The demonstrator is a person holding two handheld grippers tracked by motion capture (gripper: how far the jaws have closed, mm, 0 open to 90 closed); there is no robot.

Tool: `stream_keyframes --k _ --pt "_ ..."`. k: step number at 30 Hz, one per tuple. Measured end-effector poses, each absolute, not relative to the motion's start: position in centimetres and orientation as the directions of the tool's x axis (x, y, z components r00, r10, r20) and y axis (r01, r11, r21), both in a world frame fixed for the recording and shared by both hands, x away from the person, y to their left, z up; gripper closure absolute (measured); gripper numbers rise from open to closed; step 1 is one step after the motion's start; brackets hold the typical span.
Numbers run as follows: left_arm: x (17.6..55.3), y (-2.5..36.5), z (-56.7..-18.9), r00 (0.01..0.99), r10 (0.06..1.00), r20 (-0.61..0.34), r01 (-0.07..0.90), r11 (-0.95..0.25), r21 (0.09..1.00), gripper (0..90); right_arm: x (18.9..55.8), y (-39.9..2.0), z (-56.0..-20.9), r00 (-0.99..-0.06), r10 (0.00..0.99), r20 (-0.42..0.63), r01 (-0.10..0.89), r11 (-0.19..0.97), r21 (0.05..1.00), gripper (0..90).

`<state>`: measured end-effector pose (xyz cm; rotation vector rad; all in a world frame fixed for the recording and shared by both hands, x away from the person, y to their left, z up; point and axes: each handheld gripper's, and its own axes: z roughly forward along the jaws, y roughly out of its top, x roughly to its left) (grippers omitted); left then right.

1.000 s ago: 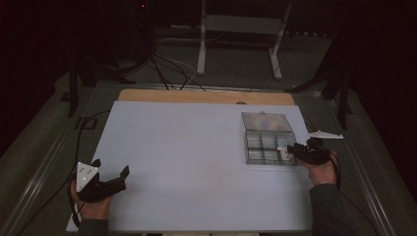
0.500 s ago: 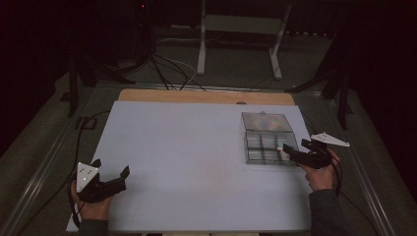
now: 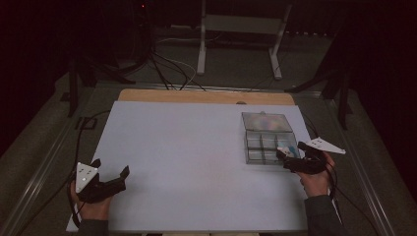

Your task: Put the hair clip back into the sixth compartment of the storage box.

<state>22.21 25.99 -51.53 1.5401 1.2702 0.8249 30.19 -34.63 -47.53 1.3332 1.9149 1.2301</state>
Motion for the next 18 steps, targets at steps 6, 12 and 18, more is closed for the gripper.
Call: stream_keyframes --k 6,12,18 --pt "22.2 25.9 -51.5 0.237 0.970 -0.062 0.334 -0.022 0.942 1.2 29.7 -34.0 -47.8 -0.410 0.909 0.079 0.444 0.123 0.888 1.8" --pt "22.2 25.8 -51.6 0.238 0.970 -0.053 0.336 -0.032 0.941 1.2 29.4 -33.9 -47.9 -0.421 0.904 0.077 0.441 0.129 0.888 1.8" --pt "22.2 25.8 -51.6 0.243 0.969 -0.050 0.337 -0.036 0.941 1.2 29.0 -33.6 -48.0 -0.440 0.895 0.072 0.435 0.142 0.889 1.7"
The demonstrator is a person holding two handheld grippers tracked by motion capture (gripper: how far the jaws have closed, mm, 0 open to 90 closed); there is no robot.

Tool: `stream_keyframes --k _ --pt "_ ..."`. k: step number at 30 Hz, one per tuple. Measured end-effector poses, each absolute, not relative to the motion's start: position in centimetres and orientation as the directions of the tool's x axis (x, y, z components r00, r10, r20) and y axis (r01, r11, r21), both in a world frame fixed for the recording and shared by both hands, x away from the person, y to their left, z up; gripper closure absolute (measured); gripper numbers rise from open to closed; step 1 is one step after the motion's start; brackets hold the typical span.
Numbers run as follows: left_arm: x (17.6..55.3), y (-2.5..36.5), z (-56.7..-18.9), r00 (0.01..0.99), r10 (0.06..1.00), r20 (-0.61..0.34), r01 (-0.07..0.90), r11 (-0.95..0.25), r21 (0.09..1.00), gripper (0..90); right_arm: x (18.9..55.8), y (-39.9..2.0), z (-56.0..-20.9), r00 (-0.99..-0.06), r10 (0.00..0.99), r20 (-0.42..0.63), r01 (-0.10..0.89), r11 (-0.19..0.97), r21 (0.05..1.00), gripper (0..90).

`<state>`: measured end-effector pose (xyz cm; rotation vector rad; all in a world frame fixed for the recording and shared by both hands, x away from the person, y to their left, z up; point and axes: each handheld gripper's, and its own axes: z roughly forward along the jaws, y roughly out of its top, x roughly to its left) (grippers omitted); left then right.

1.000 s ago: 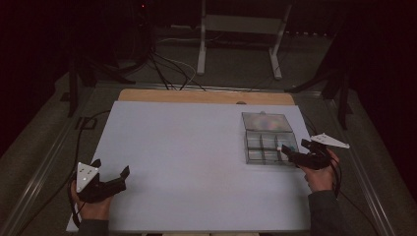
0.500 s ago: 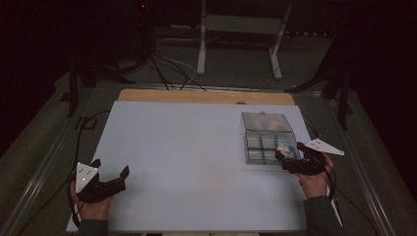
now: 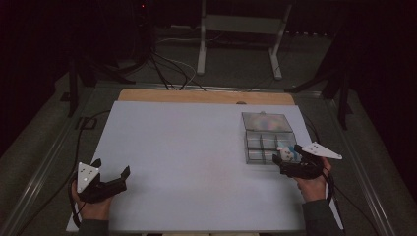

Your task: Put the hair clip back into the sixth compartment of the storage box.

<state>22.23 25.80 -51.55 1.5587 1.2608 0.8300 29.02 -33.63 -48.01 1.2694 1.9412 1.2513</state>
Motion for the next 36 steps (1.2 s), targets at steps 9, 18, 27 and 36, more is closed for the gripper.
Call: stream_keyframes --k 9,18,27,36 --pt "22.2 25.7 -51.5 0.255 0.966 -0.045 0.329 -0.043 0.943 1.2 28.3 -33.2 -47.9 -0.471 0.879 0.066 0.430 0.164 0.888 0.3" --pt "22.1 25.5 -51.4 0.265 0.964 -0.034 0.323 -0.056 0.945 0.9 27.6 -32.7 -48.4 -0.494 0.867 0.068 0.431 0.176 0.885 0.0" --pt "22.1 25.4 -51.4 0.275 0.961 -0.034 0.323 -0.059 0.945 0.9 26.8 -32.5 -48.9 -0.513 0.856 0.058 0.410 0.185 0.893 0.0" --pt "22.1 25.3 -51.4 0.285 0.958 -0.033 0.322 -0.064 0.945 0.9 26.2 -32.4 -49.7 -0.531 0.846 0.044 0.386 0.195 0.902 0.0"
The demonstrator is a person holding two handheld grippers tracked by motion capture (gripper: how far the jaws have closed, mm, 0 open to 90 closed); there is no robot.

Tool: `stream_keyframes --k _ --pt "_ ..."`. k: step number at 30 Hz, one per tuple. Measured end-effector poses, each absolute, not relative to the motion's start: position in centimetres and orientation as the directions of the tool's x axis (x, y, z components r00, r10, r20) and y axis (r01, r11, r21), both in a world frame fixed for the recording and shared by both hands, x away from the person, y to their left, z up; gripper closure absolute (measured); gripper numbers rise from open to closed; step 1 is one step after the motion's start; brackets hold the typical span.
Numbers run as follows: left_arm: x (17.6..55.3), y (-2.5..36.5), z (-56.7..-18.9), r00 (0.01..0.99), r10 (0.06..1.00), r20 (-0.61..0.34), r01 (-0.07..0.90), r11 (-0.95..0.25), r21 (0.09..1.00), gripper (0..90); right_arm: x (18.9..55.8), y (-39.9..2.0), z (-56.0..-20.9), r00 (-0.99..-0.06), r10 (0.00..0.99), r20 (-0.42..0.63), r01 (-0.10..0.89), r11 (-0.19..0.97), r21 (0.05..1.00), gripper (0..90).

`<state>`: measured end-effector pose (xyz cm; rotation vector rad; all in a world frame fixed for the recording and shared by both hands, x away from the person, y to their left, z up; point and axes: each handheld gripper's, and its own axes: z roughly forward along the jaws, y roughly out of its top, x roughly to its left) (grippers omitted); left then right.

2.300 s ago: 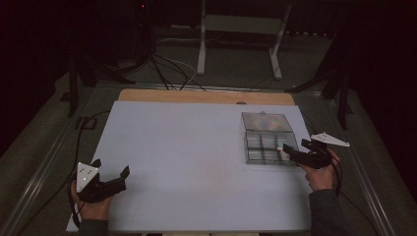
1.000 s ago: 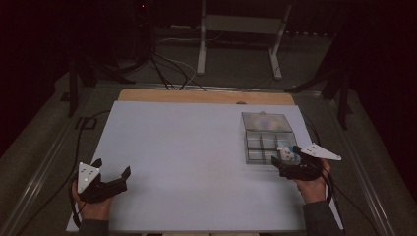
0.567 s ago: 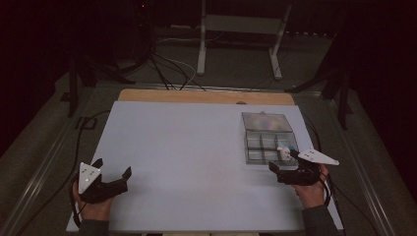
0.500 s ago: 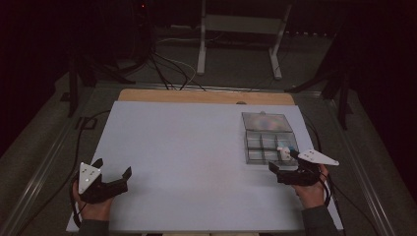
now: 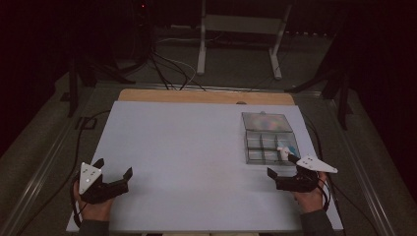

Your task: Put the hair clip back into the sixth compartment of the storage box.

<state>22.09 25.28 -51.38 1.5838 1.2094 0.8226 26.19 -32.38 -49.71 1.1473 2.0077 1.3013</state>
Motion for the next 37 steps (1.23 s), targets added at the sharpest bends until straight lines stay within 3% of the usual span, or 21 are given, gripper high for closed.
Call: stream_keyframes --k 37 --pt "22.43 24.48 -51.55 0.310 0.951 -0.014 0.330 -0.094 0.939 0.9 25.74 -31.39 -50.74 -0.549 0.835 0.029 0.348 0.198 0.916 0.0"
